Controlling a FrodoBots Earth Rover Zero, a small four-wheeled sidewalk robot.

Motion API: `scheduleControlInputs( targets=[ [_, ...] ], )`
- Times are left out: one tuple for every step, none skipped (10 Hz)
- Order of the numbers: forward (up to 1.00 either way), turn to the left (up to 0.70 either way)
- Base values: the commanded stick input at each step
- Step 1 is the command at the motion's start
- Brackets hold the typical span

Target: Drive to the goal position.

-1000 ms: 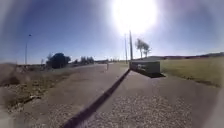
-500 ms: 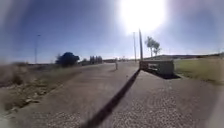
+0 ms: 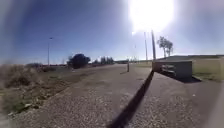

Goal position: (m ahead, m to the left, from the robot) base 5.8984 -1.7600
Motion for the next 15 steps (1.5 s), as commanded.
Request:
scheduleControlInputs(
  targets=[
    [0.70, 0.00],
    [0.70, 0.00],
    [0.70, 0.00],
    [0.70, 0.00],
    [0.70, 0.00],
    [0.70, 0.00],
    [0.70, 0.00],
    [0.70, 0.00],
    [0.70, 0.00],
    [0.70, 0.00],
    [0.70, -0.05],
    [0.70, -0.21],
    [0.70, -0.35],
    [0.70, -0.35],
    [0.70, -0.35]
  ],
)
